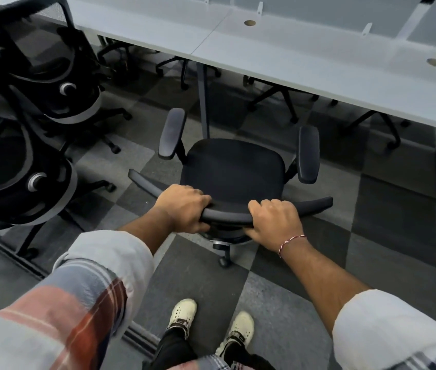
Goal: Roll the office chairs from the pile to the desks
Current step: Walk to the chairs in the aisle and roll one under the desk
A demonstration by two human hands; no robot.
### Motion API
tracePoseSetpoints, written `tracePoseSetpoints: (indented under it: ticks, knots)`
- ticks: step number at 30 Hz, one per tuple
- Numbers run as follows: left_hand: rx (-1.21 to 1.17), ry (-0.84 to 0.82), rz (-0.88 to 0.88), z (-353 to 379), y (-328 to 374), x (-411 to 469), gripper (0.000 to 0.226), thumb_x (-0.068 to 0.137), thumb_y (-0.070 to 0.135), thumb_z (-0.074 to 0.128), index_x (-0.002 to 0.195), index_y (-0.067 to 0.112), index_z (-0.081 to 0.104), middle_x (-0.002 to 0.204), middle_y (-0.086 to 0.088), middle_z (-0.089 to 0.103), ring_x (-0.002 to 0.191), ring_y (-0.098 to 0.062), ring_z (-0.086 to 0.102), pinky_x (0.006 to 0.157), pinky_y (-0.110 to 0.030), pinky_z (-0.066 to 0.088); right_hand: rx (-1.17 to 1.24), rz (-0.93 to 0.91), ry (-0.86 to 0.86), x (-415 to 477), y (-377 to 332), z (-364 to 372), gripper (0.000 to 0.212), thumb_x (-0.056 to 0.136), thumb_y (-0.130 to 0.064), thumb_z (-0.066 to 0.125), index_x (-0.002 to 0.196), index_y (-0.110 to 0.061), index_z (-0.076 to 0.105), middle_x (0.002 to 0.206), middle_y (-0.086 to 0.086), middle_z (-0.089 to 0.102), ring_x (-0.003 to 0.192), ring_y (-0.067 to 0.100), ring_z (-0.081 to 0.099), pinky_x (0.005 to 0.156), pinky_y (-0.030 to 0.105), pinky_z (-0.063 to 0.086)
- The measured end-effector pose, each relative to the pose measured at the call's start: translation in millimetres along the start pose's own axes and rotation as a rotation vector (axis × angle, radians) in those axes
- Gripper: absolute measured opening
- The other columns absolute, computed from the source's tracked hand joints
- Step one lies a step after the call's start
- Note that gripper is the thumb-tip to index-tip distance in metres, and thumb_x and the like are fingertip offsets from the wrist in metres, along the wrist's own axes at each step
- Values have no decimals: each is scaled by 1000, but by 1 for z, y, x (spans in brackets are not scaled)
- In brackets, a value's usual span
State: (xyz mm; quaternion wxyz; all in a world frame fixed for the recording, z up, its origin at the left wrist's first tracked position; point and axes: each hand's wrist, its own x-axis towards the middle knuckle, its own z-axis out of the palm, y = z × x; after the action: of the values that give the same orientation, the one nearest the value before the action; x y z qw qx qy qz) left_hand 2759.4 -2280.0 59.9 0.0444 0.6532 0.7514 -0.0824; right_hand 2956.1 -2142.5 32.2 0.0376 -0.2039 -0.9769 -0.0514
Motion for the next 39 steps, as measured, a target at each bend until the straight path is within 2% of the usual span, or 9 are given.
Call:
tracePoseSetpoints:
  ticks: [2, 5, 11, 17, 28, 30, 33, 39]
  knots:
    - [5, -13, 34, -2, -3, 12, 33, 74, 61, 58, 85, 32, 46, 86, 8, 61, 81, -19, 63, 59, -30, 34, 2, 41, 8, 0, 3, 1, 60, 45, -46, 90, 67, -20, 41, 52, 3, 51, 47, 27, 53, 49, 29, 25]
    - [14, -26, 85, -7, -6, 33, 33, 75, 62, 59, 87, 33, 49, 87, 9, 60, 82, -18, 62, 60, -30, 36, -25, 103, 11, -1, 8, 2, 63, 50, -46, 88, 69, -21, 33, 53, 1, 51, 48, 25, 53, 50, 29, 25]
    - [24, -27, 202, -15, -4, 71, 32, 75, 61, 60, 88, 33, 50, 88, 9, 60, 83, -19, 62, 61, -30, 38, -52, 222, -70, -6, 19, -1, 52, 71, -54, 76, 78, -21, 36, 68, 0, 58, 65, 23, 59, 56, 32, 30]
    - [58, -38, 309, -23, 3, 106, 34, 76, 61, 58, 94, 32, 56, 90, 9, 60, 87, -19, 63, 63, -30, 37, -14, 359, -110, -11, 28, -9, 46, 82, -56, 67, 84, -22, 36, 77, -1, 58, 75, 22, 60, 61, 33, 33]
    - [85, -48, 524, -37, 23, 176, 39, 76, 63, 55, 101, 33, 60, 93, 9, 60, 91, -19, 63, 64, -31, 38, -86, 542, -44, -18, 57, 2, 58, 62, -55, 82, 74, -22, 36, 59, 0, 55, 55, 22, 57, 50, 30, 37]
    - [95, -43, 556, -40, 28, 190, 41, 76, 63, 55, 102, 33, 61, 94, 9, 60, 90, -19, 63, 64, -31, 38, -84, 590, -28, -18, 65, 3, 57, 53, -52, 87, 70, -21, 42, 54, 0, 53, 50, 23, 55, 47, 30, 38]
    - [114, -40, 606, -45, 37, 209, 43, 76, 65, 54, 105, 33, 62, 94, 9, 61, 89, -18, 63, 63, -31, 37, -83, 625, -13, -21, 77, 7, 53, 53, -52, 88, 70, -18, 51, 54, 1, 52, 49, 24, 54, 46, 30, 41]
    - [149, -52, 648, -41, 23, 227, 50, 76, 68, 46, 109, 34, 60, 96, 10, 61, 90, -17, 62, 64, -30, 39, -86, 627, 37, -7, 79, 12, 56, 48, -52, 90, 70, -17, 53, 55, 2, 52, 48, 24, 54, 46, 31, 40]
